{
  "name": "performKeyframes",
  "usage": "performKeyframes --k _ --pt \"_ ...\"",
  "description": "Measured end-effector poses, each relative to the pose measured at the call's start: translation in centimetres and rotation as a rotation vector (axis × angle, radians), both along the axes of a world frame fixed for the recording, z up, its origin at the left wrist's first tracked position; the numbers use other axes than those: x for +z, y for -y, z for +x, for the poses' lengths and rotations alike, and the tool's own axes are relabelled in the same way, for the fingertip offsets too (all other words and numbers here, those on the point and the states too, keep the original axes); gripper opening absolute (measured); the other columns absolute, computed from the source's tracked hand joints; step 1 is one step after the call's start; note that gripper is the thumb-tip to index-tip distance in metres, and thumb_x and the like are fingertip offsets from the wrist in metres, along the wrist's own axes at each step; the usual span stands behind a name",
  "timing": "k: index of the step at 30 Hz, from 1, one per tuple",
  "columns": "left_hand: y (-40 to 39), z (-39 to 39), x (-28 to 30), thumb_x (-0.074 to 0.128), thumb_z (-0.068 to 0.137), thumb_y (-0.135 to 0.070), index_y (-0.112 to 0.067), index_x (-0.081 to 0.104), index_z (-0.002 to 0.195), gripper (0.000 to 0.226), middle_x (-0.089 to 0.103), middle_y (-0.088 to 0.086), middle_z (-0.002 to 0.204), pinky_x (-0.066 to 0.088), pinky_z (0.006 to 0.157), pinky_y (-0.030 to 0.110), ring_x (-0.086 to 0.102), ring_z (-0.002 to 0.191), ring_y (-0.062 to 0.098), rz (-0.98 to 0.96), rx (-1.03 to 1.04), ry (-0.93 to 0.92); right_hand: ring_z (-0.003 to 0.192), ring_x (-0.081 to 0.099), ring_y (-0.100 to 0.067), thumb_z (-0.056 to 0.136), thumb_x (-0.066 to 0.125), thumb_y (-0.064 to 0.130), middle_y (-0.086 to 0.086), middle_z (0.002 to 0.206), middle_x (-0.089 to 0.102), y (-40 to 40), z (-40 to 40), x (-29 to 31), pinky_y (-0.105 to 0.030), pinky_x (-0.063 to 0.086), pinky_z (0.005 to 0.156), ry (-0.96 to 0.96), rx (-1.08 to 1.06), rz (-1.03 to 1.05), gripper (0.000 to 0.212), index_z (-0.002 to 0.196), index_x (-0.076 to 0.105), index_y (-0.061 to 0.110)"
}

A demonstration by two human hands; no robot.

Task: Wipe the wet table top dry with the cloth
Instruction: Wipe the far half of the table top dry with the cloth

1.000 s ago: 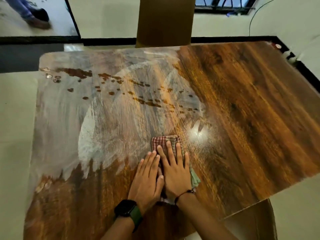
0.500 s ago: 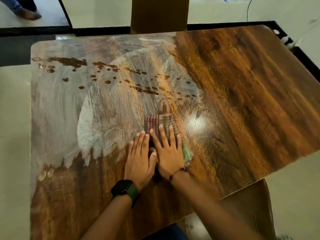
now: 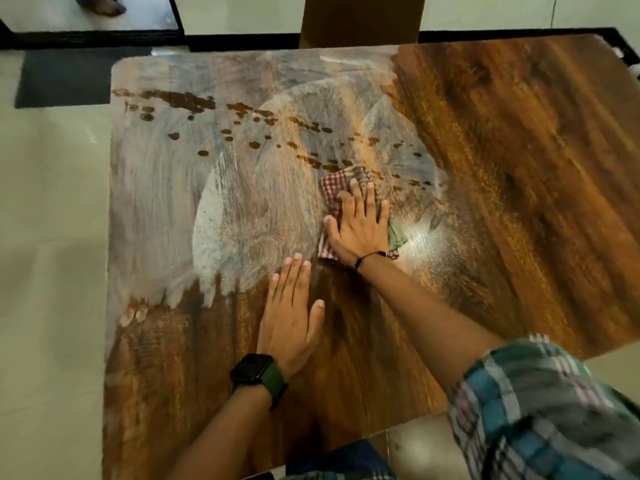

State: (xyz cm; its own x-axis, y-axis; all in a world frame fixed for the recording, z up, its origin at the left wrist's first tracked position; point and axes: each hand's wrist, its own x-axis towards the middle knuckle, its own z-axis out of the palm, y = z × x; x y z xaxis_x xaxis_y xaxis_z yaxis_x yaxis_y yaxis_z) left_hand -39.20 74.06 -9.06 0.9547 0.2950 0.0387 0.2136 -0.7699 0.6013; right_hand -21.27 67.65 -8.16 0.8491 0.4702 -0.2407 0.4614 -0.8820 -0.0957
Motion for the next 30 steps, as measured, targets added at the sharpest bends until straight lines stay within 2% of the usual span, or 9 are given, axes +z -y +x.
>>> performKeyframes --k 3,5,7,10,15,18,21,25,30 --pt "-1.7 -0.2 -0.2 0.020 0.092 -0.040 -0.004 0.022 0.142 0.062 0.017 0.010 0.151 -0.008 0.114 0.026 0.007 0.140 0.014 0.005 0.155 0.022 0.145 -0.004 -0.028 0.089 0.009 0.053 -0.001 0.158 -0.001 0.7 -7.1 -0.2 -0.051 -0.011 0.114 -0.018 0.206 0.051 0.068 0.149 0.021 0.022" --pt "-2.9 -0.2 0.0 0.020 0.091 -0.041 -0.004 0.026 0.141 0.062 0.021 0.011 0.151 -0.007 0.115 0.033 0.014 0.140 0.019 0.005 0.250 0.018 0.137 0.031 -0.034 0.088 0.025 0.049 -0.007 0.147 0.039 1.1 -10.8 0.2 -0.055 0.016 0.111 0.025 0.323 0.165 0.058 0.128 0.053 0.018" --pt "-4.0 -0.3 0.2 0.020 0.091 -0.041 -0.005 0.027 0.141 0.062 0.022 0.011 0.151 -0.007 0.114 0.035 0.015 0.140 0.019 0.030 0.298 0.015 0.110 0.051 -0.032 0.086 0.039 0.043 -0.008 0.114 0.061 0.9 -10.8 0.2 -0.050 0.034 0.093 0.128 0.409 0.266 0.035 0.097 0.060 0.016" --pt "-5.4 -1.0 0.2 0.018 0.090 -0.042 -0.008 0.024 0.143 0.063 0.022 0.009 0.152 -0.009 0.114 0.033 0.013 0.140 0.016 0.041 0.357 0.004 0.100 0.043 -0.028 0.087 0.041 0.041 -0.009 0.105 0.058 -1.1 -7.1 -0.1 -0.047 0.030 0.089 0.197 0.419 0.314 0.029 0.091 0.054 0.015" --pt "-6.6 -2.2 -0.2 0.016 0.088 -0.045 -0.009 0.021 0.143 0.067 0.018 0.007 0.152 -0.008 0.114 0.030 0.007 0.139 0.011 -0.009 0.439 0.008 0.116 0.044 -0.034 0.086 0.033 0.038 -0.015 0.124 0.053 -6.7 -1.5 -0.6 -0.057 0.024 0.108 0.141 0.200 0.228 0.048 0.118 0.055 0.010" --pt "-6.6 -2.3 -0.1 0.015 0.087 -0.046 -0.008 0.020 0.143 0.069 0.017 0.009 0.153 -0.010 0.113 0.024 0.006 0.139 0.011 -0.050 0.446 0.034 0.130 0.031 -0.035 0.080 0.036 0.035 -0.015 0.138 0.042 -8.4 -1.2 -0.1 -0.055 0.010 0.114 0.118 0.179 0.186 0.059 0.134 0.045 0.013" --pt "-6.6 -2.3 -0.1 0.019 0.089 -0.043 -0.006 0.021 0.143 0.065 0.018 0.010 0.152 -0.008 0.114 0.021 0.008 0.140 0.012 -0.096 0.441 0.092 0.139 0.022 -0.034 0.079 0.038 0.035 -0.016 0.145 0.038 -7.2 -7.4 -0.6 -0.049 -0.003 0.115 0.086 0.339 0.256 0.064 0.139 0.042 0.013" --pt "-7.5 -3.6 -0.1 0.024 0.091 -0.041 -0.006 0.023 0.142 0.061 0.019 0.008 0.151 -0.003 0.115 0.024 0.006 0.139 0.007 -0.125 0.401 0.129 0.146 0.004 -0.025 0.089 0.033 0.039 -0.006 0.157 0.018 -4.7 -16.3 -1.4 -0.050 0.002 0.112 0.044 0.601 0.245 0.066 0.149 0.022 0.015" --pt "-7.7 -4.8 -0.6 0.022 0.093 -0.046 -0.011 0.017 0.142 0.060 0.018 0.004 0.151 0.004 0.115 0.030 0.002 0.140 0.003 -0.138 0.369 0.157 0.144 0.011 -0.020 0.092 0.027 0.037 -0.002 0.155 0.021 -7.2 -12.1 -1.8 -0.047 0.006 0.112 0.087 0.701 0.219 0.060 0.147 0.023 0.013"
